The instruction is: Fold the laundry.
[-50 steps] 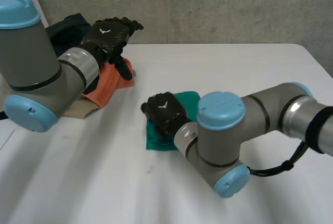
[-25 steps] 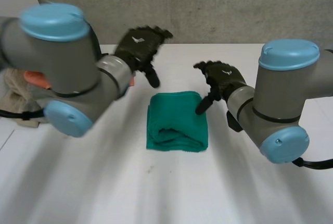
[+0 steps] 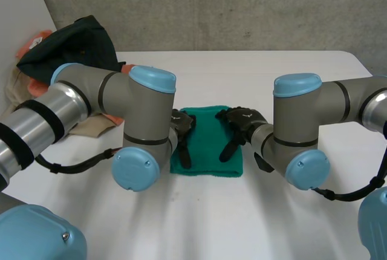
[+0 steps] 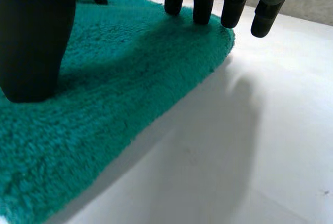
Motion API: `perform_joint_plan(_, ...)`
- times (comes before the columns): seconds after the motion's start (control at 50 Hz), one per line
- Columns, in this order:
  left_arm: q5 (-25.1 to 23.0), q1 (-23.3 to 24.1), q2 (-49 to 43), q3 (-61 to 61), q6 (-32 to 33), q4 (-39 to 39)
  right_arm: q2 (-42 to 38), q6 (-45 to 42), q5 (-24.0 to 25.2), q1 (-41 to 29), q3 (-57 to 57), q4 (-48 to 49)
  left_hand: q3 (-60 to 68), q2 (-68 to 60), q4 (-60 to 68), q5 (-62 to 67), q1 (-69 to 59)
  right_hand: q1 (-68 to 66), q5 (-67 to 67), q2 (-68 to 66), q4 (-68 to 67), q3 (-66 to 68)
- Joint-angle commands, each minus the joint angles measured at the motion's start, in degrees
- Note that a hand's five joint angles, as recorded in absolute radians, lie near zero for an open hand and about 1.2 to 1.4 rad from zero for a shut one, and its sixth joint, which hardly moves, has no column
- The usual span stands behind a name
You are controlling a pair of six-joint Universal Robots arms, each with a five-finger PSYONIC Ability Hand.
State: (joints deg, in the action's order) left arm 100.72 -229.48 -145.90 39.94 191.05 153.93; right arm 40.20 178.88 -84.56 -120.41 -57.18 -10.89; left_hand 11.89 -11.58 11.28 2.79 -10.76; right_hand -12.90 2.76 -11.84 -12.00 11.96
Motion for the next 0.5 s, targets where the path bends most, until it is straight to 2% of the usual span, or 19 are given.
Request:
perform_joint_plan(0.02, -0.2, -0.3, 3.7, 1.3, 0.5, -1.1, 4.1, -2.7, -0.8, 0.1, -1.4, -0.2, -1.9, 1.6, -1.3, -2.8, 0.8, 2.9, -2.8, 1.8, 2.0, -2.0)
perform_joint_plan(0.14, -2.5, -0.7, 9.0, 1.3, 0.6, -0.9, 10.8, -2.3, -4.3, 1.1, -7.1, 2.5, -1.9, 1.6, -1.3, -2.8, 0.8, 2.9, -2.8, 1.8, 2.0, -2.0)
perform_joint_plan(0.2, -5.4, -1.3, 11.6, 1.3, 0.4, -0.6, 14.6, -0.7, -8.2, 2.4, -12.4, 5.4, -1.9, 1.6, -1.3, -2.8, 0.8, 2.9, -2.8, 1.8, 2.0, -2.0)
perform_joint_plan(0.24, -9.0, -1.8, 13.3, 1.5, 0.3, 0.1, 16.8, 1.7, -9.7, 2.8, -16.2, 6.9, -1.9, 1.6, -1.3, -2.8, 0.8, 2.9, -2.8, 1.8, 2.0, -2.0)
perform_joint_plan(0.28, -11.3, -2.1, 14.3, 1.9, 0.3, 0.5, 17.8, 3.7, -9.5, 2.8, -18.7, 7.4, -1.9, 1.6, -1.3, -2.8, 0.8, 2.9, -2.8, 1.8, 2.0, -2.0)
perform_joint_plan(0.38, -21.9, -2.7, 18.5, 5.2, -0.3, 3.2, 18.2, 10.6, -5.4, 1.4, -26.0, 8.5, -1.9, 1.6, -1.3, -2.8, 0.8, 2.9, -2.8, 1.8, 2.0, -2.0)
perform_joint_plan(0.5, -27.9, -3.3, 21.9, 9.8, -1.7, 7.5, 17.3, 13.8, -4.6, -1.0, -29.6, 14.9, -1.9, 1.6, -1.3, -2.8, 0.8, 2.9, -2.8, 1.8, 2.0, -2.0)
